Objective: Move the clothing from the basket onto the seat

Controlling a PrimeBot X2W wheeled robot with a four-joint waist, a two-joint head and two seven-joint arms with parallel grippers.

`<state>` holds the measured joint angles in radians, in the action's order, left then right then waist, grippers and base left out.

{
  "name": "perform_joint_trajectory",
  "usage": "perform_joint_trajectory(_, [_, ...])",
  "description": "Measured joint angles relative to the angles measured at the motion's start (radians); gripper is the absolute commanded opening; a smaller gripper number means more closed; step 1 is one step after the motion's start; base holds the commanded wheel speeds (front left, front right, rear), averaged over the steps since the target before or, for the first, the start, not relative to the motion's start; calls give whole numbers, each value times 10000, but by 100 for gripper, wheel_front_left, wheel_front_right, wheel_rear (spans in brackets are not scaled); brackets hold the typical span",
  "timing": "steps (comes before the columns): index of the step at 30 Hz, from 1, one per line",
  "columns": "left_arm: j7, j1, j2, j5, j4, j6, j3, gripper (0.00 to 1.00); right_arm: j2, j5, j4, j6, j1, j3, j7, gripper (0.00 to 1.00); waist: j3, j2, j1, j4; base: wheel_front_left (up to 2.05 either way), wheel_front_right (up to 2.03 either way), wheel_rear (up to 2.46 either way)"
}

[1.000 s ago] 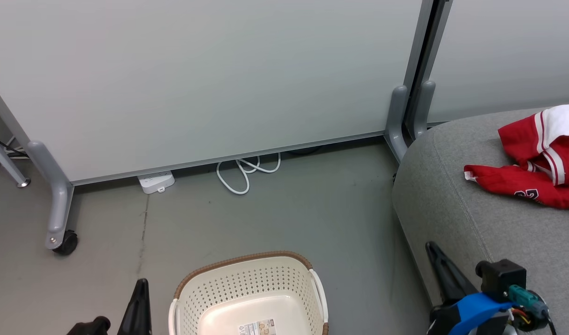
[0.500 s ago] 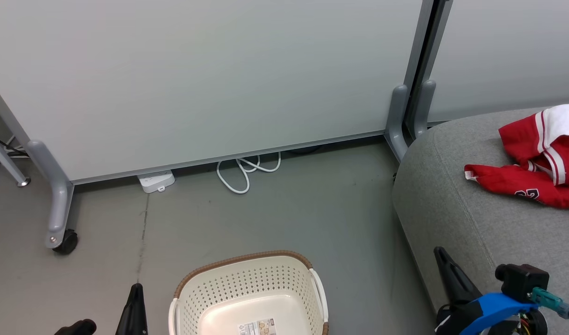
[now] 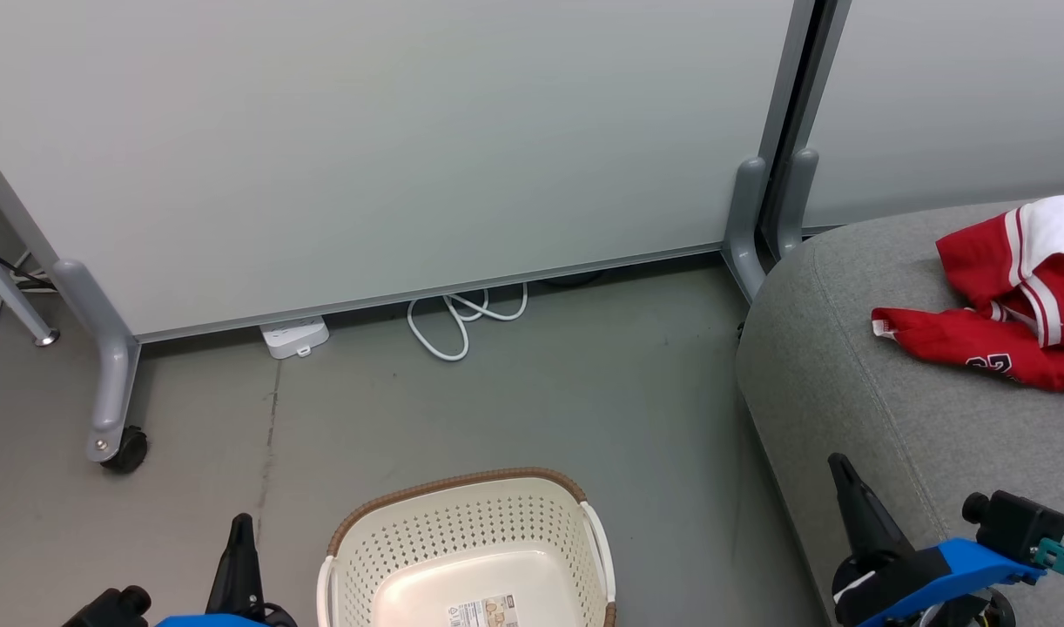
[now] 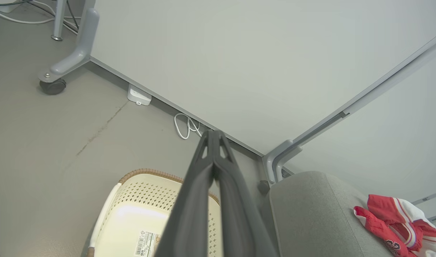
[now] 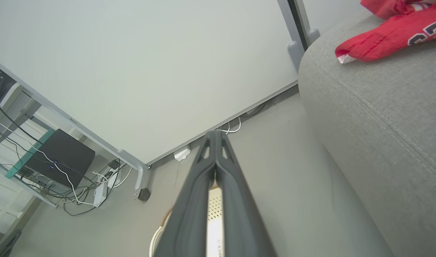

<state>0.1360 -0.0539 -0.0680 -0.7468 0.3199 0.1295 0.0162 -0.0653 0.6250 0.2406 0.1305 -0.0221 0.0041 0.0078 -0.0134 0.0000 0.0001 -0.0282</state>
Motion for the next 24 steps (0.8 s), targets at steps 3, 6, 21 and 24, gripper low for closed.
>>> perform_joint_trajectory(3, [-115,79,12,-407,-40,0,31,0,8,472,4,0,-62,-58,12,0,5,0,0,9,0,0,0])
perform_joint_trajectory(6, [-213,174,21,-794,-79,0,61,0,13,915,2,0,-101,-107,88,0,10,0,0,17,0,0,0])
perform_joint_trajectory(21, [-731,439,59,-2529,-226,0,290,0,40,2895,8,0,-202,-345,284,0,35,0,0,60,0,0,0])
perform_joint_trajectory(24, [-821,534,63,-2849,-257,0,324,0,46,3242,8,0,-225,-389,351,0,40,0,0,68,0,0,0])
